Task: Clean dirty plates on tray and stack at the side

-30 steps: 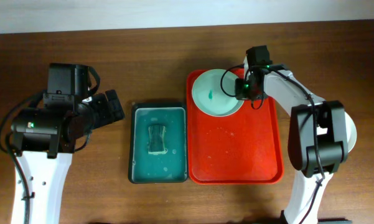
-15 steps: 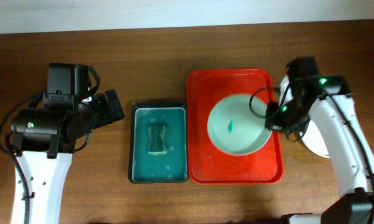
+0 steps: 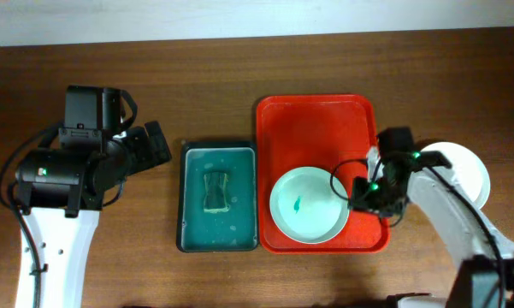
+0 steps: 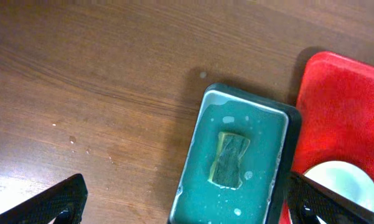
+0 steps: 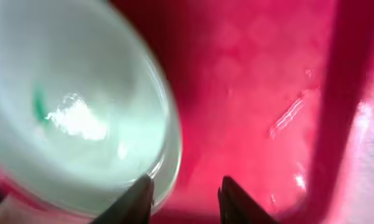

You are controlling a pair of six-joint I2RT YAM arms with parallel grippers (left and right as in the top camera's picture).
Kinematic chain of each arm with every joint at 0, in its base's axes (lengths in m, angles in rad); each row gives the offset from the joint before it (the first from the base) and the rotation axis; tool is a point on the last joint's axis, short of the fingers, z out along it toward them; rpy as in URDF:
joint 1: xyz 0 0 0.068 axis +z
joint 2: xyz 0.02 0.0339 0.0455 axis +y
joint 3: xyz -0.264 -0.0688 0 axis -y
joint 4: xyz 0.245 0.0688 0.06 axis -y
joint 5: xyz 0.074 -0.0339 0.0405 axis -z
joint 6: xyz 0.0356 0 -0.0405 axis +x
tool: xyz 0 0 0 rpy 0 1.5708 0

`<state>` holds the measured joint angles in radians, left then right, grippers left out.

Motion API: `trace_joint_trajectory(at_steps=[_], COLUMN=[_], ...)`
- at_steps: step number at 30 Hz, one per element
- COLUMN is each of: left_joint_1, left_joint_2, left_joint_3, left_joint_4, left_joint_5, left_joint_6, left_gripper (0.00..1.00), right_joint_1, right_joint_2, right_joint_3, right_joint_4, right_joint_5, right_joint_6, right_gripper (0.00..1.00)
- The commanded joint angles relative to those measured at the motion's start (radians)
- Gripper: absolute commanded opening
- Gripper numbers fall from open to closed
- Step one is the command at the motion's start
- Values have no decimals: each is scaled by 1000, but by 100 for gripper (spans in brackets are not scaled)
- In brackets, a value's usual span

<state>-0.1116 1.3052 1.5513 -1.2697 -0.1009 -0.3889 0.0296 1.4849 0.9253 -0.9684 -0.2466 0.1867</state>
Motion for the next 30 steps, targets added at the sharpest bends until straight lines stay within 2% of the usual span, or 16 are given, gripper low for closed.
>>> trace_joint_trajectory(at_steps=[1, 3, 4, 5, 7, 8, 9, 10, 13, 18, 19, 20, 25, 26, 28, 30], left_joint_1=[4, -14, -48, -95, -169, -203, -219, -230, -268, -312, -311, -311, -311, -311, -311, -311], left_joint_2=[3, 19, 39, 64, 137, 216, 265, 301, 406, 581, 597, 603, 594, 593, 592, 592], left_joint_3=[6, -16, -55, -121, -295, -397, -425, -437, -441, -441, -441, -441, -339, -303, -247, -230], left_joint_4=[14, 14, 13, 20, 131, 240, 283, 313, 378, 413, 415, 415, 299, 259, 210, 211], left_joint_5=[52, 136, 193, 190, 192, 192, 191, 191, 191, 191, 191, 191, 191, 190, 170, 114], left_joint_6=[-6, 31, 72, 72, 63, 61, 61, 61, 61, 37, 37, 35, 35, 36, 36, 35], left_gripper=[100, 98, 92, 87, 77, 55, 44, 38, 36, 23, 5, 0, 2, 17, 39, 63], right_joint_1=[1, 1, 1, 2, 3, 3, 3, 3, 3, 3, 3, 3, 3, 3, 3, 3], right_joint_2=[-95, -151, -174, -196, -200, -189, -186, -182, -176, -173, -173, -173, -173, -173, -173, -173], right_joint_3=[137, 185, 190, 190, 189, 189, 189, 189, 189, 189, 189, 188, 188, 188, 188, 188], right_joint_4=[-77, -114, -117, -117, -117, -119, -121, -121, -121, -129, -132, -132, -134, -137, -142, -144], right_joint_5=[19, 2, -15, -31, -32, -33, -33, -33, -32, -32, -32, -32, -32, -32, -32, -32], right_joint_6=[-79, -79, -78, -78, -78, -78, -78, -78, -78, -78, -78, -78, -79, -78, -79, -79], right_gripper=[38, 42, 45, 48, 52, 52, 52, 53, 54, 54, 54, 54, 54, 54, 54, 54])
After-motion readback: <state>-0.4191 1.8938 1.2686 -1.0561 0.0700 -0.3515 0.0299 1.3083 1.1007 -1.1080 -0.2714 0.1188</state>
